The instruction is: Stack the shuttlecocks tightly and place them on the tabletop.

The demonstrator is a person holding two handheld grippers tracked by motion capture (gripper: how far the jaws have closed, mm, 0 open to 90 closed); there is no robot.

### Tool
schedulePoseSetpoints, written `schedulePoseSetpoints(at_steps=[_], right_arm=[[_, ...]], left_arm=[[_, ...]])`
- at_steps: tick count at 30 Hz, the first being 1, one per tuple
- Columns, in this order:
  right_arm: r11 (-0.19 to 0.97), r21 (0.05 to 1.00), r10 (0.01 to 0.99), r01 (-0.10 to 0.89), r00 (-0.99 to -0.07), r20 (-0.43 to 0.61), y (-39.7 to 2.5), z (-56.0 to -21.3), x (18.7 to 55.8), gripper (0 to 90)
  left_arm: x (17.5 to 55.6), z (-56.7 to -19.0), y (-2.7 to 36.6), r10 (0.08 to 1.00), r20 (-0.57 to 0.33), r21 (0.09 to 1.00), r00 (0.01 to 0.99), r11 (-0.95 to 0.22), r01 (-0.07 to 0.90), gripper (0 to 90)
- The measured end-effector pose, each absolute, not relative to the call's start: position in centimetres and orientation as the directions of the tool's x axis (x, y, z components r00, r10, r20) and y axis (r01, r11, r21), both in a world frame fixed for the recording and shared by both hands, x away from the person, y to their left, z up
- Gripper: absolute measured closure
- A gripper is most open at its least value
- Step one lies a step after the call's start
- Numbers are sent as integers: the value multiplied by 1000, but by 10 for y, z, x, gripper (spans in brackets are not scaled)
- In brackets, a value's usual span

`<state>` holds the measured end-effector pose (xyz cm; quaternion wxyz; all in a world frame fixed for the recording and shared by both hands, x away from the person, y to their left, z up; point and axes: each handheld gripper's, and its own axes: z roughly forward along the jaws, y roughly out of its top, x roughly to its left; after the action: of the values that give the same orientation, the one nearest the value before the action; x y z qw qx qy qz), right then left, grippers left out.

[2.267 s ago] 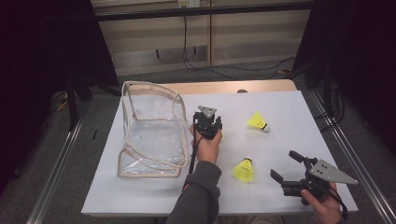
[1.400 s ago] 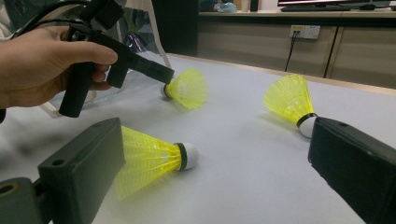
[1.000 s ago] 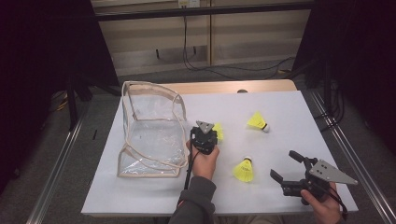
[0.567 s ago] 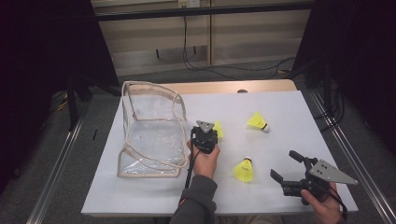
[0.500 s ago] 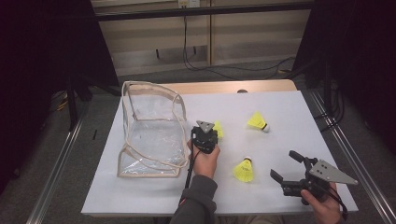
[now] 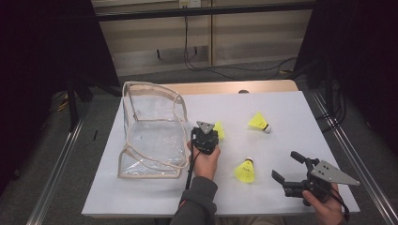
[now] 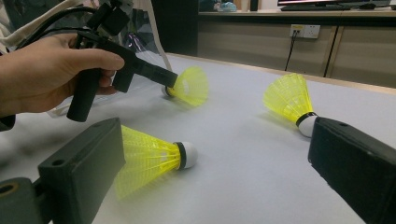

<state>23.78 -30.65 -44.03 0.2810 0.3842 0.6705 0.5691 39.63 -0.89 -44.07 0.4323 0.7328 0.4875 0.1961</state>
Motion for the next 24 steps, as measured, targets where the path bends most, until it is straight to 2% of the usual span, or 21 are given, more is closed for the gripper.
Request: schedulePoseSetpoints(at_steps=[5,10,20,24], right_arm=[[55,980,833,194,-550,62,-305,-440,238,33],[61,979,833,196,-550,58,-305,-441,238,32],[62,979,834,196,-549,57,-305,-440,238,33],[60,978,833,198,-550,60,-305,-440,237,33]], left_arm=[[393,-437,-8,877,-129,832,462,-158,532,849],[388,-433,-7,873,-143,834,466,-148,532,772],[376,-432,-6,845,-195,841,498,-117,528,497],[370,-434,-6,838,-187,839,513,-136,527,466]])
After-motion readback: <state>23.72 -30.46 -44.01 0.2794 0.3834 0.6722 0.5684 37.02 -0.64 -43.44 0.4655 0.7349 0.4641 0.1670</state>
